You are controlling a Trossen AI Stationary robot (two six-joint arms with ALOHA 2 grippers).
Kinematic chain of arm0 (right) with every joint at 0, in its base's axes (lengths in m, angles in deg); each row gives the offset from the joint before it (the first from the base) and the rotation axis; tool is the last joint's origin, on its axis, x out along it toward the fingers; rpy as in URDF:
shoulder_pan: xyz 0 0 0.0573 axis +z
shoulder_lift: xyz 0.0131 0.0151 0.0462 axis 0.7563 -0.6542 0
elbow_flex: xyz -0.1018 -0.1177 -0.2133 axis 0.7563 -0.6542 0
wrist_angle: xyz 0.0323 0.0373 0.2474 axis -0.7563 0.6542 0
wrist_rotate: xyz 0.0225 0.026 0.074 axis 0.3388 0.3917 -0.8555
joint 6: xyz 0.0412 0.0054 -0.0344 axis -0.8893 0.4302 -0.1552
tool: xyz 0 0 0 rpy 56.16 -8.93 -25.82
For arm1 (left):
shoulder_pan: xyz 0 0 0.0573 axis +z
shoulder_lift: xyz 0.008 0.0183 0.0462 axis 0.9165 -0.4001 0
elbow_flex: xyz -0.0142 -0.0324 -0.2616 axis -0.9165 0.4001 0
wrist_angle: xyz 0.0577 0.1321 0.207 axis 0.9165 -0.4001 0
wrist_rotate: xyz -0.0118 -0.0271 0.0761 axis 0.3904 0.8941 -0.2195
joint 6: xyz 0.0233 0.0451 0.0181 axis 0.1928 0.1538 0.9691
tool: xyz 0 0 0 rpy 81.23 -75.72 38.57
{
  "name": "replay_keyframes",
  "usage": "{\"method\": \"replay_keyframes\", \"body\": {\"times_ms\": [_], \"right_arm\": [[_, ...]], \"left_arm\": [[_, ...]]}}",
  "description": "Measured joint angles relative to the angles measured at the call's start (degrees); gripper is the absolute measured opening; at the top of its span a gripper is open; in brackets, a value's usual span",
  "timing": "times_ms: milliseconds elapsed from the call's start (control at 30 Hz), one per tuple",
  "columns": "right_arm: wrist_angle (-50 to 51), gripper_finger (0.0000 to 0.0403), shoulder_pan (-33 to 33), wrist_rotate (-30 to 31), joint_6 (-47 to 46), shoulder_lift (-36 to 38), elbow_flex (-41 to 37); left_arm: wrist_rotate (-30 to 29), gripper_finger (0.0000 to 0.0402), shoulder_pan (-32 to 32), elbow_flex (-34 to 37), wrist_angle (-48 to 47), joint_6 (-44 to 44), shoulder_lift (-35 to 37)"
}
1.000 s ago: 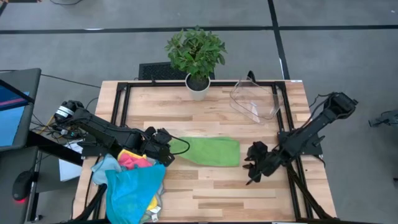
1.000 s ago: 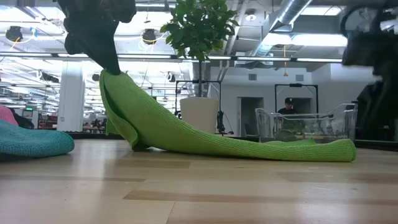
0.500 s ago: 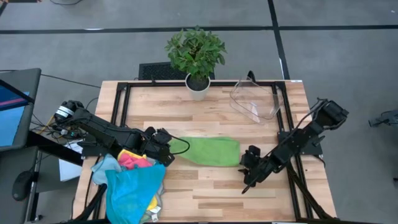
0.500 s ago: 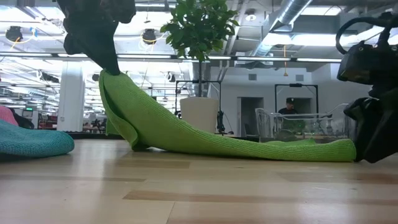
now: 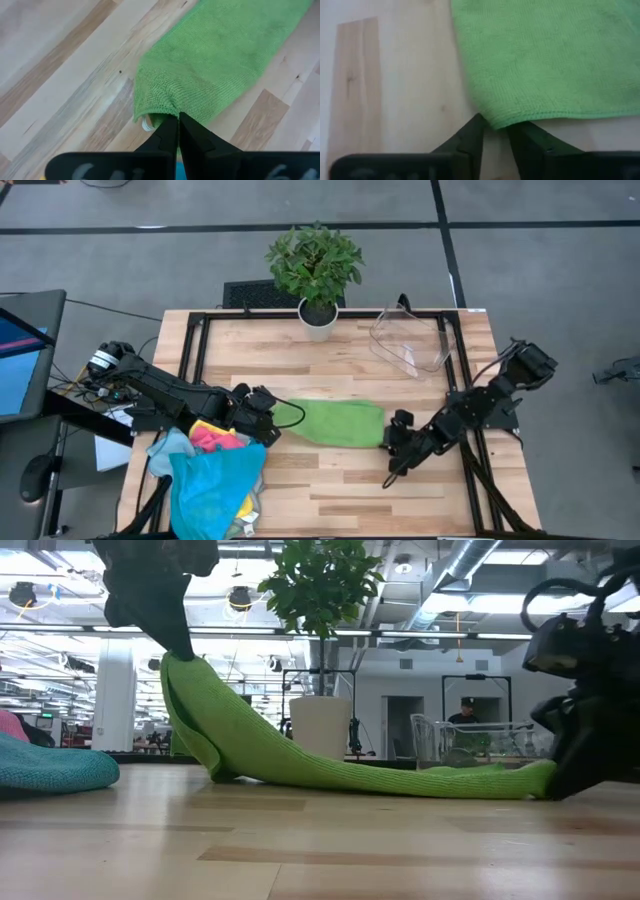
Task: Fold microfiber towels
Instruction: Fold the green microfiber towel
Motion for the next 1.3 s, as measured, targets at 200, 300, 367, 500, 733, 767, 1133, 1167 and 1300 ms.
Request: {"method": "replay_keyframes", "body": {"times_ms": [200,300,367,500,733,767,1133,1167,1300], "right_arm": [[-0.1,0.0030,-2.1,-2.7,3.2,0.1,0.1],[2.1,0.0013,-2.7,-6.3,4.1,1.2,1.7],[6.0,0.0016,-2.7,-9.2,4.8,3.0,3.7],[15.5,0.0008,-4.8,-10.3,8.4,10.6,9.7],[28.6,0.0007,-14.5,-13.2,15.9,24.7,17.8],[30.1,0.0007,-16.5,-13.6,16.2,26.2,18.2],[40.6,0.0007,-38.3,-23.4,24.3,30.7,19.5],[40.5,0.0007,-40.2,-23.7,25.3,30.8,20.0],[40.6,0.0007,-45.3,-27.8,26.6,30.8,22.0]], "left_arm": [[-0.1,0.0000,0.0,0.0,0.0,0.4,0.0],[0.3,0.0000,0.0,0.0,0.0,0.4,0.0],[1.2,0.0000,0.0,0.0,0.3,-0.1,0.0],[3.2,0.0000,0.0,-1.7,0.9,-0.2,0.0],[-0.1,0.0000,1.0,-11.1,0.6,8.9,0.1],[-1.6,0.0000,1.6,-12.5,-0.1,10.4,0.1],[-3.3,0.0000,16.7,-9.6,1.3,26.6,-0.1],[-2.6,0.0000,18.1,-9.3,2.6,28.6,-0.1],[-1.8,0.0000,21.4,-9.2,6.1,34.0,-0.1]]}}
